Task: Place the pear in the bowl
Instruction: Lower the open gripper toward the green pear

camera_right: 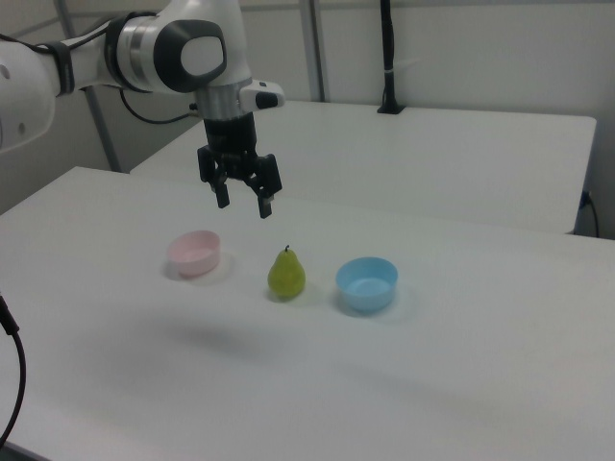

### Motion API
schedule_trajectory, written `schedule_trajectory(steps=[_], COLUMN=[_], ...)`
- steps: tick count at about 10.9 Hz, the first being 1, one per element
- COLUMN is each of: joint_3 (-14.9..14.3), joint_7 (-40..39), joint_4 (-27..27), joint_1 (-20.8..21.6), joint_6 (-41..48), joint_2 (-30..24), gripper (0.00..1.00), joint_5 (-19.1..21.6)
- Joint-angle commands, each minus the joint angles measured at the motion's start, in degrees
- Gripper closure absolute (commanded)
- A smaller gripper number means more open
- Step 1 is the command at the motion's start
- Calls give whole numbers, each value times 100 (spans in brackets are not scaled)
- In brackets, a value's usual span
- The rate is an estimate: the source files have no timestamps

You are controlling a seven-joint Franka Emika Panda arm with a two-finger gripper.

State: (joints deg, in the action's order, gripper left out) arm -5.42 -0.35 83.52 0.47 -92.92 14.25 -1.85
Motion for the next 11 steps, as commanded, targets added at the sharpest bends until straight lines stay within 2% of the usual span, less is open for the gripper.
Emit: schedule_trajectory(steps=[1, 6, 8, 11], joint_3=[-3, 6, 6, 6], joint_7=[70, 9, 26, -9], joint_4=[191, 200, 244, 235], joint_1=[-20, -20, -20, -20], joint_6=[28, -68, -697, -1393], joint_2=[-204, -107, 59, 620], gripper=[0, 0, 0, 0], joint_5=[-34, 71, 194, 142])
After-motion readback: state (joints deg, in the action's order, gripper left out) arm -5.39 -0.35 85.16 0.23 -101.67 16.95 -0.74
